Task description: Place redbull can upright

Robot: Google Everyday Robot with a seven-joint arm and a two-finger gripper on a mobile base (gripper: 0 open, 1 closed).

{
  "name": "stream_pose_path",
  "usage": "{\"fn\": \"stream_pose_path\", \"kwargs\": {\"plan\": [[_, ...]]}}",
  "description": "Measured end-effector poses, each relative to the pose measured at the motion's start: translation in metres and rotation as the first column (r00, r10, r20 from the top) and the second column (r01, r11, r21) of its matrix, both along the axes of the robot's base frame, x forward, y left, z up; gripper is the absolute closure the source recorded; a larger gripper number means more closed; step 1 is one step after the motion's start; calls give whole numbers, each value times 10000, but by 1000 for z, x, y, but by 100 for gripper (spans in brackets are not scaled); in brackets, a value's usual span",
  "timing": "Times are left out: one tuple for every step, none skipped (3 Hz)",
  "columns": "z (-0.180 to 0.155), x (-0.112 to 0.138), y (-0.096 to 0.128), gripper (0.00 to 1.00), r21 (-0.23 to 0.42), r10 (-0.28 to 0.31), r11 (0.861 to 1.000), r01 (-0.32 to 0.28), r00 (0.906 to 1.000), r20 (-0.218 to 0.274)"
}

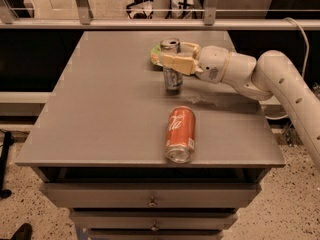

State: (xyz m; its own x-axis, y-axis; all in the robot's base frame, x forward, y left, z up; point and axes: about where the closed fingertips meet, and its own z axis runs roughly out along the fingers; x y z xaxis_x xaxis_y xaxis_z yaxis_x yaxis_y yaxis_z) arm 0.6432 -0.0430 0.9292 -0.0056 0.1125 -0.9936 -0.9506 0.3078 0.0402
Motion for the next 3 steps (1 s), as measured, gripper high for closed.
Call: {"fn": "stream_pose_path", "kwargs": {"plan": [[-8,-3,-5,82,102,149,9998,-150,9997,178],[-13,-7,-10,59,77,291,9995,-294,9990,336],[-18,-10,-15,37,38,360,9993,-362,9986,375]]}}
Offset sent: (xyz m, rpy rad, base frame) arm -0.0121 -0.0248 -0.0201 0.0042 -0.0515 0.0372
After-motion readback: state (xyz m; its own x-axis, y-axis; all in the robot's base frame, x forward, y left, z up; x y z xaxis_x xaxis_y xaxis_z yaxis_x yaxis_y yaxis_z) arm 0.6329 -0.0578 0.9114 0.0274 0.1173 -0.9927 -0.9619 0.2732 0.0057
